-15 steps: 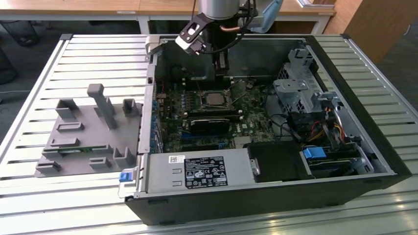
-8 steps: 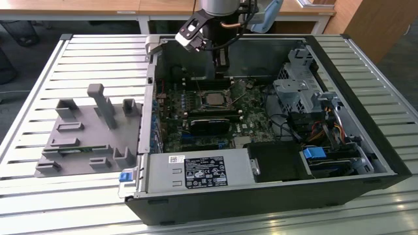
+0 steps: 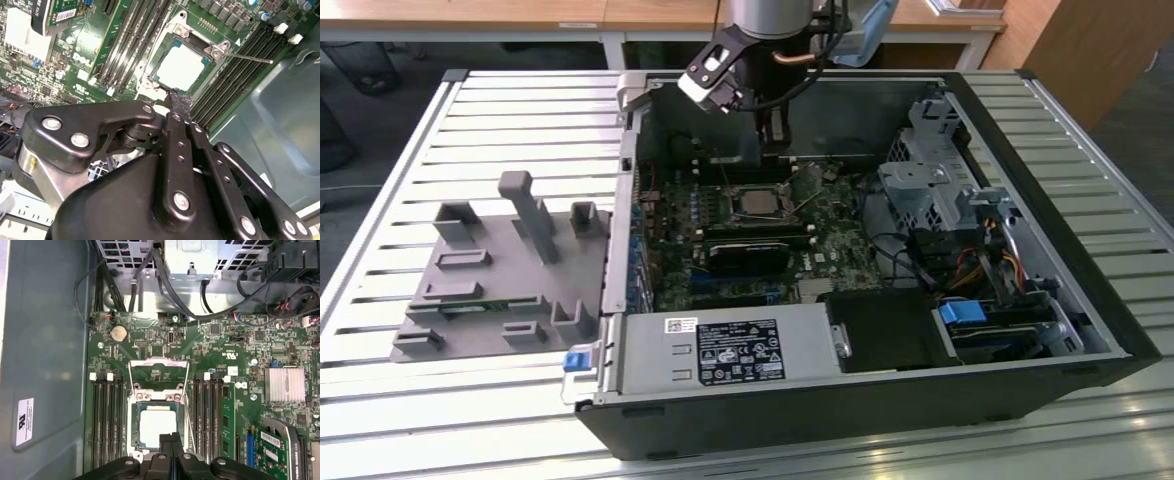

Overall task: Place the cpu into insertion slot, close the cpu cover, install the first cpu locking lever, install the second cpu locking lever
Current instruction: 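Close the cpu cover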

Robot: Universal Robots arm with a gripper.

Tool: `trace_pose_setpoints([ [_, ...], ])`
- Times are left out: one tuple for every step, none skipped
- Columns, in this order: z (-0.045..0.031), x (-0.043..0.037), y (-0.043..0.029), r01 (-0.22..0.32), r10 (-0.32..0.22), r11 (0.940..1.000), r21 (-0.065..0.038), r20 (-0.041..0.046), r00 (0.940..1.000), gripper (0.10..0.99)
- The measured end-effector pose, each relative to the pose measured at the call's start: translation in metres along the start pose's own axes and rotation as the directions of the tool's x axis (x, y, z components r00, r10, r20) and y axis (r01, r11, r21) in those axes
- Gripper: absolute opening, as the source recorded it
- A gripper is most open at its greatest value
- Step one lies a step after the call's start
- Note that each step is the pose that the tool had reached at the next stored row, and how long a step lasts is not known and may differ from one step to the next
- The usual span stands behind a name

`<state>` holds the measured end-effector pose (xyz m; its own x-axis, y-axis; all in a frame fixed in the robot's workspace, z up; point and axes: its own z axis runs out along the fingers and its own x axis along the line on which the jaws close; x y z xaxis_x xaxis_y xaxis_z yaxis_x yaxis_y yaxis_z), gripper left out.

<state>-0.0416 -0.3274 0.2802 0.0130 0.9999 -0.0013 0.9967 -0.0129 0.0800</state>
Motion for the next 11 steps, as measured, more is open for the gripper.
trace_pose_setpoints([
  [-0.0005,0.0,0.0005,0.0,0.0,1.0,0.0,-0.0007,1.0,0.106],
  [-0.0011,0.0,0.0013,0.0,0.0,1.0,0.0,-0.002,1.0,0.106],
  [-0.0017,0.0,0.0025,0.0,0.0,1.0,0.0,-0.0031,1.0,0.106],
  [-0.0023,0.0,0.0037,0.0,0.0,1.0,0.0,-0.0038,1.0,0.106],
  [-0.0034,0.0001,0.0049,0.0,0.0,1.0,0.0,-0.004,1.0,0.106],
  [-0.0052,0.0001,0.0056,0.0,0.0,1.0,0.0,-0.0042,1.0,0.106],
  [-0.0083,0.0001,0.0059,0.0,0.0,1.0,0.0,-0.0042,1.0,0.106],
  [-0.0126,0.0001,0.0063,0.0,0.0,1.0,0.0,-0.0042,1.0,0.106],
  [-0.0175,0.0001,0.0067,-0.001,0.001,1.0,0.0,-0.0042,1.0,0.106],
  [-0.0218,0.0,0.007,0.0,0.0,1.0,0.0,-0.0041,1.0,0.106],
  [-0.0246,0.0,0.0073,0.0,0.0,1.0,0.0,-0.0041,1.0,0.106],
])
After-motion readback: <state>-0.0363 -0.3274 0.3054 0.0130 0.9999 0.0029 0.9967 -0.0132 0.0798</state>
